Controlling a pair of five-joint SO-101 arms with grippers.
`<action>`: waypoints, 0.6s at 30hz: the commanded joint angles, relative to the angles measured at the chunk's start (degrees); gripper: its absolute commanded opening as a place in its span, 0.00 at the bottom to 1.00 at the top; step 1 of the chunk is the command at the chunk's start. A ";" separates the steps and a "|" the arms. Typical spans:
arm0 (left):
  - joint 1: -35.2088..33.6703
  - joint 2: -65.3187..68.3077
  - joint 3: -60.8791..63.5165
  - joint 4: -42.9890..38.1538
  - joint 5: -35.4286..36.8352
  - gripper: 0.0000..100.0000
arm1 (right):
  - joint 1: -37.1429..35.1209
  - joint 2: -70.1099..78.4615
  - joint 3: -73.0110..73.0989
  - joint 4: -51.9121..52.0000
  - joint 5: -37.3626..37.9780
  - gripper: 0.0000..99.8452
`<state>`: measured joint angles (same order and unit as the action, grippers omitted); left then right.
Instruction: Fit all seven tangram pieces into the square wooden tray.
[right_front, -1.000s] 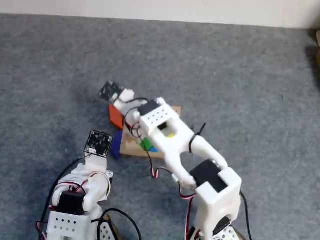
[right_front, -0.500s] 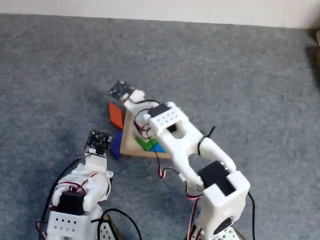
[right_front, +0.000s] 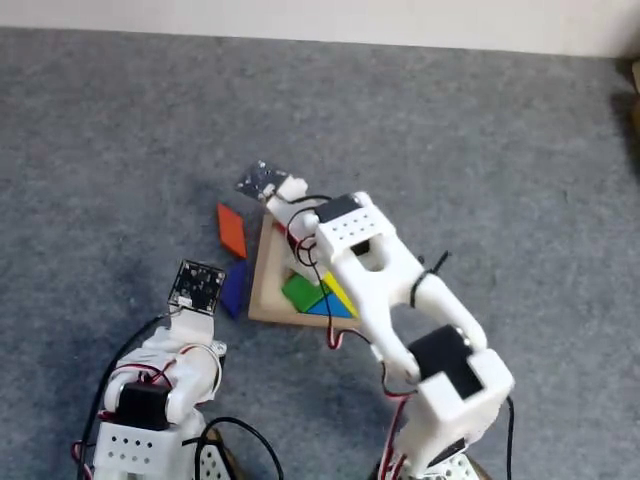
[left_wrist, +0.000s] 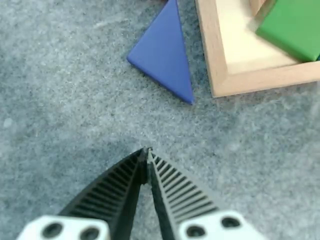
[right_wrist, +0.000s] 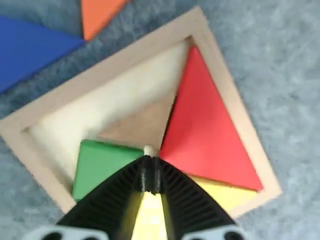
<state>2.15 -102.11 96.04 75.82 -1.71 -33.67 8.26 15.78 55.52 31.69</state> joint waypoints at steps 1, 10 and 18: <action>-0.48 -1.89 1.10 0.26 -0.44 0.01 | -0.31 -7.87 1.63 0.04 -2.99 0.00; -0.48 -1.89 1.10 0.26 -0.44 0.01 | -2.68 -10.59 13.93 -19.82 -5.54 0.00; -0.48 -1.89 1.10 0.26 -0.44 0.01 | -6.90 -10.59 18.15 -20.35 -5.45 0.00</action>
<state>2.15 -102.11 96.04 75.82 -1.71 -38.42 0.88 34.07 36.18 26.59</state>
